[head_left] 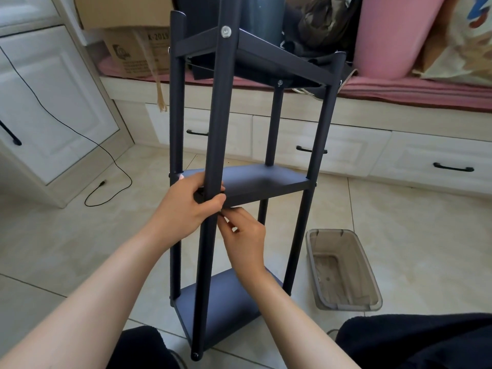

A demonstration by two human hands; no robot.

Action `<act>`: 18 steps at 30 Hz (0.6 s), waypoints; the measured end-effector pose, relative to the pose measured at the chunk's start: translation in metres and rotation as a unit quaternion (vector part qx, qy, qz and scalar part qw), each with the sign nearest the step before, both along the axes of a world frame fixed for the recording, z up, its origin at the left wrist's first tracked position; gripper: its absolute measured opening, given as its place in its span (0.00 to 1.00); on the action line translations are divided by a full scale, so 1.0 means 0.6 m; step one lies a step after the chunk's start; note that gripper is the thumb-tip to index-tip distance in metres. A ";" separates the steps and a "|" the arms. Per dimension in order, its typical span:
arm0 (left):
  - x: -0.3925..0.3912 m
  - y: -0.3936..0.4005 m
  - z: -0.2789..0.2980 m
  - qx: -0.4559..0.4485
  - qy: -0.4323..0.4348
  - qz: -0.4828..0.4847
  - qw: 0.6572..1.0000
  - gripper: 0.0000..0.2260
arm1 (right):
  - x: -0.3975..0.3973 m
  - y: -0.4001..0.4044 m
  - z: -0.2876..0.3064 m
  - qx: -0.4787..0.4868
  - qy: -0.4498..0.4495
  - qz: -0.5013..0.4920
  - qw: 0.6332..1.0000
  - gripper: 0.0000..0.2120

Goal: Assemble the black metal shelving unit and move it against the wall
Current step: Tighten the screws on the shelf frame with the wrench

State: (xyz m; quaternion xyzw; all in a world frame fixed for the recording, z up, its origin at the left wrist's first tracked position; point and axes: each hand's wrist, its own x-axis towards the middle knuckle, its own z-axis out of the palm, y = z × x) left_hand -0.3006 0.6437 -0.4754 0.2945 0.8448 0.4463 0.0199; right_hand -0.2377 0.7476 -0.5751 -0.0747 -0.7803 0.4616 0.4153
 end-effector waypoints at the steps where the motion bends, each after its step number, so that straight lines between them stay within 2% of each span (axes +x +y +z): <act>1: 0.000 0.001 0.001 -0.002 0.000 -0.001 1.000 0.05 | -0.002 -0.003 -0.001 0.007 0.007 -0.006 1.000 0.05; 5: -0.001 0.001 0.004 0.000 -0.008 0.000 1.000 0.06 | -0.013 -0.012 -0.001 0.007 0.030 -0.011 0.999 0.10; 11: -0.004 -0.002 0.008 -0.008 -0.012 -0.001 1.000 0.06 | -0.030 -0.017 -0.010 -0.005 0.046 -0.015 0.999 0.10; 18: -0.011 -0.007 0.012 -0.013 -0.007 0.014 1.000 0.07 | -0.042 -0.027 -0.018 -0.020 0.037 -0.002 0.999 0.03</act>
